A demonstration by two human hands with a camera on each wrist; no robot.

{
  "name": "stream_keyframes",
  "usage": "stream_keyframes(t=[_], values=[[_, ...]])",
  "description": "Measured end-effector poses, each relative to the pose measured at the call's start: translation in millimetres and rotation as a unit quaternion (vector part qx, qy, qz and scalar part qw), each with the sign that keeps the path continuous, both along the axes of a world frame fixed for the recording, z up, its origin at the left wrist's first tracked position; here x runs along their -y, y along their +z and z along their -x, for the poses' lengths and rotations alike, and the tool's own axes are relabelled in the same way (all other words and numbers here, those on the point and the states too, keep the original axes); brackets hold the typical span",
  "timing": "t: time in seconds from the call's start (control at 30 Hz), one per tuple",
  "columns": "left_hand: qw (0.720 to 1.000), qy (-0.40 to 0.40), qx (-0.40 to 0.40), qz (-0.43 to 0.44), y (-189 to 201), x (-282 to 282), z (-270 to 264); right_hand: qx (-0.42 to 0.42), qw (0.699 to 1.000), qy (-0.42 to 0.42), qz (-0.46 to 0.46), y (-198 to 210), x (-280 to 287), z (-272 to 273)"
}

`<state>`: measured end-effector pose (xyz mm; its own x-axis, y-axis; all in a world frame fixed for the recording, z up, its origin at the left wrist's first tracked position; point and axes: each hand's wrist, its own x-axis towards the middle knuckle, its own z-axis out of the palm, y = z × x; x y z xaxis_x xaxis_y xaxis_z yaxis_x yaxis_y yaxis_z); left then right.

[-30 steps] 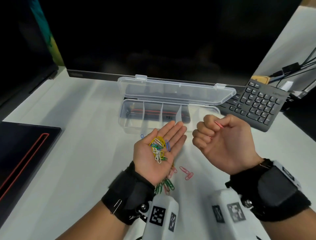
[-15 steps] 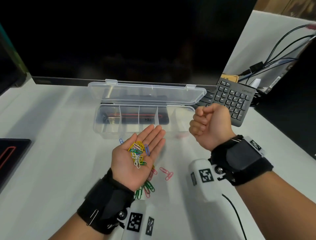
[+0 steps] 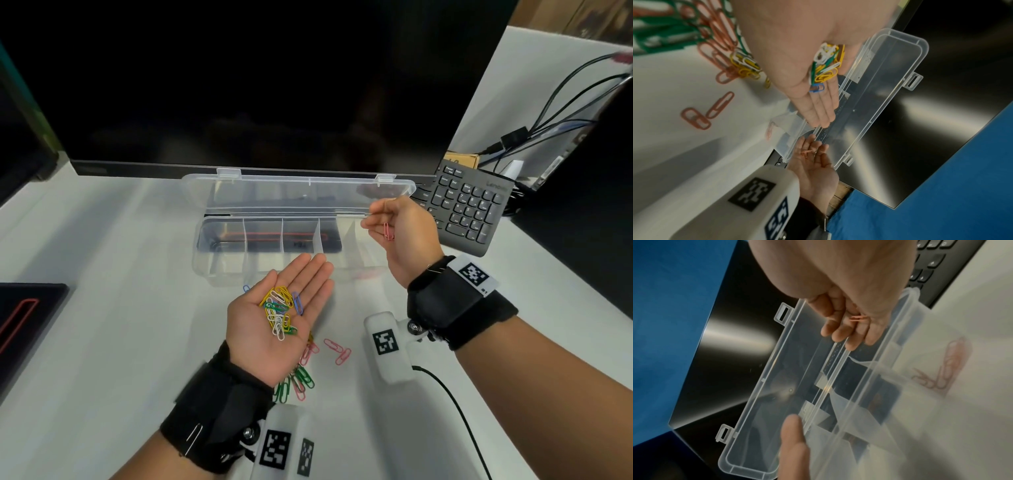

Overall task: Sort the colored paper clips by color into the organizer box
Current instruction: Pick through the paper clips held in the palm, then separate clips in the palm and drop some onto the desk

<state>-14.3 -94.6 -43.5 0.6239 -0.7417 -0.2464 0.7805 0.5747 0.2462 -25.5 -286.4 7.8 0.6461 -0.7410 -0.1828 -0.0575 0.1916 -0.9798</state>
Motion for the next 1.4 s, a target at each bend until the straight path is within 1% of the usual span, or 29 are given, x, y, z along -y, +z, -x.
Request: stream_keyframes(t=[0.3, 0.4, 0.47, 0.53, 0.57, 0.6, 0.67, 0.73, 0.77, 0.8, 0.9, 1.0, 1.07, 1.17, 1.23, 1.3, 1.33, 1.4], values=[[1.0, 0.003, 0.001, 0.01, -2, 1, -1, -0.004, 1.0, 0.019, 0.018, 7, -9, 7], [1.0, 0.003, 0.001, 0.008, -3, 1, -1, 0.009, 1.0, 0.02, 0.021, 13, -14, 11], [1.0, 0.003, -0.005, 0.005, -3, 2, -1, 0.014, 0.998, 0.034, 0.048, 19, -20, 16], [1.0, 0.0, -0.006, -0.004, -1, 2, -1, 0.003, 0.991, 0.089, 0.101, 25, -31, 23], [1.0, -0.001, -0.005, -0.009, 0, 2, -1, -0.01, 0.981, 0.133, 0.139, 28, -38, 26], [1.0, -0.001, -0.004, -0.011, 1, 3, -1, -0.028, 0.965, 0.183, 0.185, 31, -45, 31], [1.0, 0.002, -0.004, -0.012, 1, 3, -1, -0.072, 0.913, 0.283, 0.285, 33, -59, 39], [1.0, 0.001, 0.006, -0.018, -2, 3, -2, -0.117, 0.851, 0.348, 0.374, 32, -71, 43], [1.0, -0.001, 0.01, -0.025, -3, 2, -2, -0.133, 0.83, 0.354, 0.411, 30, -75, 44], [0.999, -0.003, 0.013, -0.035, -2, 2, -2, -0.143, 0.817, 0.347, 0.438, 28, -78, 43], [0.999, 0.0, -0.012, -0.042, -2, 2, 0, -0.167, 0.794, 0.324, 0.485, 23, -84, 40], [0.998, 0.012, -0.029, -0.058, -2, 3, 1, -0.193, 0.762, 0.313, 0.534, 18, -91, 39], [0.997, 0.008, -0.037, -0.069, 0, 2, 1, -0.201, 0.75, 0.302, 0.553, 16, -94, 39], [0.996, -0.003, -0.035, -0.083, -2, 0, 0, -0.195, 0.745, 0.299, 0.564, 14, -96, 39], [0.997, -0.003, -0.03, -0.077, -4, 2, 0, -0.183, 0.753, 0.299, 0.557, 12, -95, 40], [0.998, -0.007, -0.019, -0.063, -5, 2, 0, -0.163, 0.773, 0.293, 0.538, 10, -94, 40], [0.998, -0.008, -0.012, -0.056, -6, 2, 0, -0.156, 0.789, 0.29, 0.518, 9, -93, 40], [0.999, -0.004, 0.006, -0.048, -5, 2, 0, -0.142, 0.832, 0.294, 0.448, 10, -91, 41]])
